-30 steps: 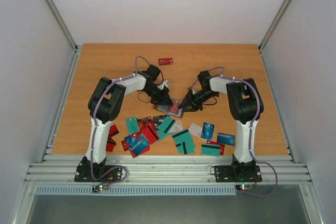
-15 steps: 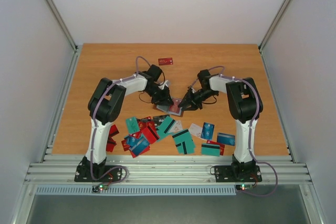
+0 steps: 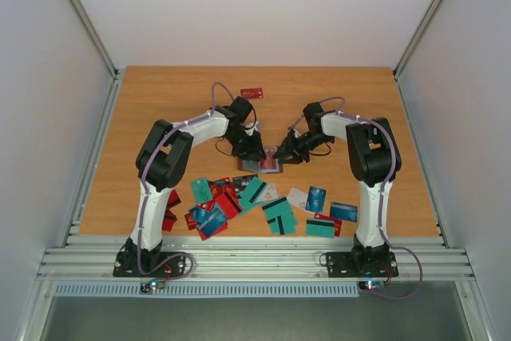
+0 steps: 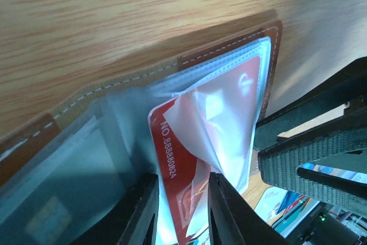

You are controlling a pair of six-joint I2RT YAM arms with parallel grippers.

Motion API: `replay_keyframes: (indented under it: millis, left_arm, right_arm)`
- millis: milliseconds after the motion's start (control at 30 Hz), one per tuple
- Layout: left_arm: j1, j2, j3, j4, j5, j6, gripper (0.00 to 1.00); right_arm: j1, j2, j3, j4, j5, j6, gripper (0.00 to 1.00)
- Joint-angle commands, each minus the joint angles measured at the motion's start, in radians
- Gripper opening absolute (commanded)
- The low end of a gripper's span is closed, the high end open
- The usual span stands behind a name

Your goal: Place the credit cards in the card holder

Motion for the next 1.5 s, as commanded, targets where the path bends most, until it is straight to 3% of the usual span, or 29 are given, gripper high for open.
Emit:
replay_keyframes:
  millis: [0,233,500,867,1067,1467]
  left_arm:
    - [-0.005,-0.018,0.031,-0.081,-0.051,0.021,0.27]
    - [0.005,-0.05,0.04,-0.134,-0.07,0.039,0.37]
    - [0.019,-0.053,0.096,-0.191,-0.092,0.068,0.39]
    - [0.018,-0.018,0.11,-0.173,-0.04,0.108,0.21]
    - [0.007,-0.018,0.083,-0.137,0.017,0.13,0.17]
    - [-0.01,0.0,0.078,-0.146,-0.018,0.158,0.06]
  right_arm:
    - [-0.011,-0.01,0.001,0.029,0.067,-0.018,0.29]
    - [-0.021,-0.038,0.006,0.02,0.066,-0.013,0.31]
    - [-0.021,-0.068,0.022,-0.002,0.056,-0.015,0.32]
    - [-0.022,-0.076,0.0,0.098,-0.044,0.017,0.34]
    - [-0.021,-0.083,-0.025,0.155,-0.107,0.024,0.37]
    - [0.004,-0.038,-0.023,0.17,-0.144,0.043,0.38]
